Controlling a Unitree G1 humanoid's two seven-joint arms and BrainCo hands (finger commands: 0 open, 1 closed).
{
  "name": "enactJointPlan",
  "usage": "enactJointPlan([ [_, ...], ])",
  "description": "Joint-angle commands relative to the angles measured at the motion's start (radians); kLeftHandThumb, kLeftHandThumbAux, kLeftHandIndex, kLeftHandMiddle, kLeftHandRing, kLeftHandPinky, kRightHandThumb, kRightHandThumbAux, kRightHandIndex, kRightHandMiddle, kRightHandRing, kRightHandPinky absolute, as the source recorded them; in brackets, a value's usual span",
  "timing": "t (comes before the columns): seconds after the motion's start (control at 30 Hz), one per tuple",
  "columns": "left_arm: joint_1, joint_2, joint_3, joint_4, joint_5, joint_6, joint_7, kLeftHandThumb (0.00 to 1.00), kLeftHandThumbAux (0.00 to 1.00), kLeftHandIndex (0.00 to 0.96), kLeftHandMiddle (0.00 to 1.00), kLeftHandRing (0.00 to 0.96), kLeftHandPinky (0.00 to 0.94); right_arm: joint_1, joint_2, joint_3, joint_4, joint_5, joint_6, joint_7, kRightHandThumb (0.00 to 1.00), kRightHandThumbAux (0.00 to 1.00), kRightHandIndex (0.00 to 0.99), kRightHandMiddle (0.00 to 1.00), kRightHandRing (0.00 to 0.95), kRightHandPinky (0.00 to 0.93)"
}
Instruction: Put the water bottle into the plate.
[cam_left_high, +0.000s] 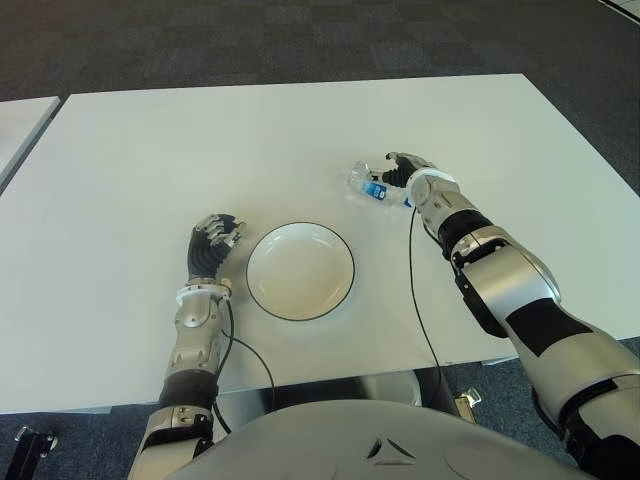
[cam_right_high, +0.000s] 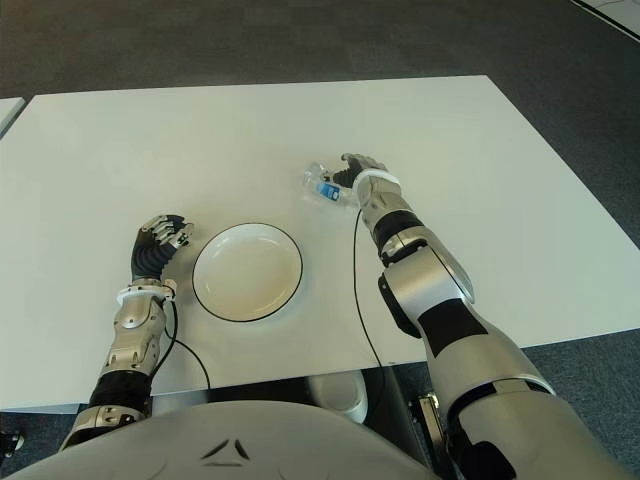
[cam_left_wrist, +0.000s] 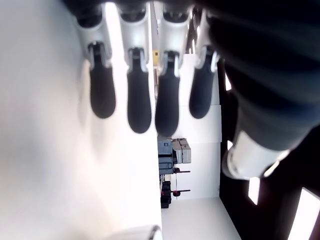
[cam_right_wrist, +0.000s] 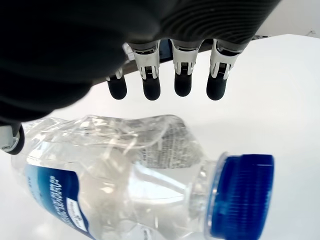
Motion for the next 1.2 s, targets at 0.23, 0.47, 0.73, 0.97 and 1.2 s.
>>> enactJointPlan([
  [0.23,0.021,-0.004,-0.012,0.016,0.008,0.035,-0.002,0.704,0.716,0.429,0.507,0.503,0.503,0.04,0.017,-0.009,0.026,0.007,0.056,-0.016,0.503,0.354,0.0,0.0,0.0,0.0],
  [0.47,0.016,-0.004,-0.009,0.025,0.009,0.031,-0.001,0.704,0.716,0.429,0.508,0.504,0.5,0.061,0.032,0.022,0.049,-0.024,0.073,-0.022,0.515,0.357,0.0,0.0,0.0,0.0],
  [0.73,0.017,-0.004,-0.011,0.024,0.021,0.027,0.011,0.704,0.717,0.429,0.51,0.506,0.498,0.067,0.041,0.048,0.061,-0.035,0.091,0.003,0.519,0.327,0.0,0.0,0.0,0.0],
  [0.97,0.02,-0.01,-0.005,0.011,0.013,0.038,0.017,0.705,0.716,0.43,0.514,0.507,0.502,0.071,0.046,0.068,0.068,-0.039,0.094,0.036,0.527,0.304,0.0,0.0,0.0,0.0],
  [1.2,0.019,-0.017,0.002,0.001,-0.003,0.058,0.014,0.705,0.716,0.43,0.517,0.509,0.505,0.071,0.039,0.091,0.07,-0.051,0.077,0.058,0.532,0.31,0.0,0.0,0.0,0.0],
])
